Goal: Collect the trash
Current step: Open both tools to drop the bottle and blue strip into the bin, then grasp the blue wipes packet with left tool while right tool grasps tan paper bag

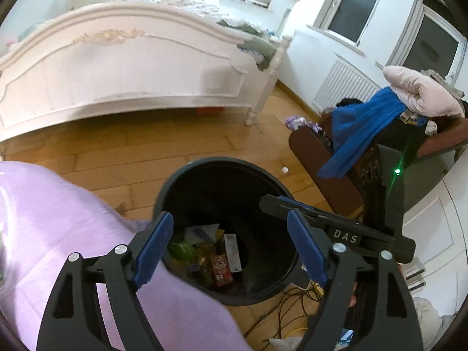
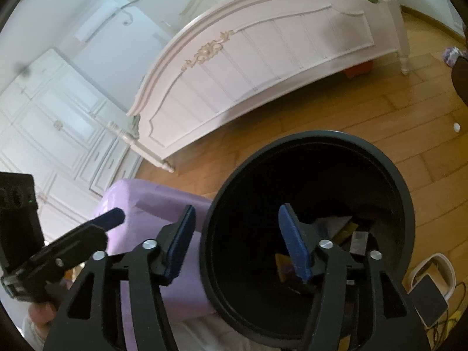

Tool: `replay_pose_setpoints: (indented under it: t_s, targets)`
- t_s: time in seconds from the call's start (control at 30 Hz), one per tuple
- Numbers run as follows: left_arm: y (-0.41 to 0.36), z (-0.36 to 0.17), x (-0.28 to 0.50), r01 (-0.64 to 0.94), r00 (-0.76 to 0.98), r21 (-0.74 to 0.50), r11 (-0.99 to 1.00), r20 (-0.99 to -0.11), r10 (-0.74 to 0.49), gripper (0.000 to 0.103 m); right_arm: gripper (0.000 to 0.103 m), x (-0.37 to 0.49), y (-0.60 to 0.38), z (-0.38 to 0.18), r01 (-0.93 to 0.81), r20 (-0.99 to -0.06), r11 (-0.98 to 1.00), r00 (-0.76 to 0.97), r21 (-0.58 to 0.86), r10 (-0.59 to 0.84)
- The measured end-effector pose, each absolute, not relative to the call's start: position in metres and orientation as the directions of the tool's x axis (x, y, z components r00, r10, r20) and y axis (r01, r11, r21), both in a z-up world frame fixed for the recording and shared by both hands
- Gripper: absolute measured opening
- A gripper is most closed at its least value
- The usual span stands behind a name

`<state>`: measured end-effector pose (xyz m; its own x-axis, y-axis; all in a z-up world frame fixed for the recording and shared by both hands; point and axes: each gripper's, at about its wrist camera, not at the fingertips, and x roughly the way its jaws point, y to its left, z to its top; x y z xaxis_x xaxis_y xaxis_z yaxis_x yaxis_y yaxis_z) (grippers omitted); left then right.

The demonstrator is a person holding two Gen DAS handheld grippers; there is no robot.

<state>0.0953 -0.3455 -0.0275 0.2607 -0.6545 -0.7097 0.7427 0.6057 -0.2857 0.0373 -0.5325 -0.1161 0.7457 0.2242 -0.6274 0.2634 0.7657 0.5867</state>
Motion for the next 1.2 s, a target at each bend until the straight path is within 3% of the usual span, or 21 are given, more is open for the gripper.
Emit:
replay_pose_setpoints:
  t_s: [0.43, 0.53, 0.83, 1.0, 1.2]
  targets:
    - [-0.244, 0.005, 0.093, 0.642, 0.422, -0.273, 0.717, -0.654, -0.627, 0.084, 0.060, 0.066, -0.461, -0.075, 0.102, -0.594, 0.804, 0.728, 0.586, 0.341]
    - [-0.208, 0.008, 0.096, 0.590, 0.468, -0.283, 0.756, -0.644, -0.606, 0.084, 0.069, 0.073, -0.437, -0.067, 0.052, -0.585, 0.800, 0.710, 0.598, 0.391]
    - [-0.075, -0.003, 0.111, 0.347, 0.610, -0.305, 0.887, -0.645, -0.460, 0.085, 0.076, 0.103, -0.343, -0.055, -0.091, -0.583, 0.760, 0.585, 0.643, 0.563]
    - [-0.027, -0.022, 0.129, 0.268, 0.594, -0.338, 0.902, -0.679, -0.431, 0.085, 0.076, 0.120, -0.280, -0.056, -0.142, -0.602, 0.737, 0.485, 0.661, 0.634]
    - [-0.011, -0.037, 0.149, 0.273, 0.537, -0.409, 0.870, -0.686, -0.491, 0.085, 0.076, 0.137, -0.232, -0.065, -0.117, -0.620, 0.712, 0.409, 0.693, 0.670]
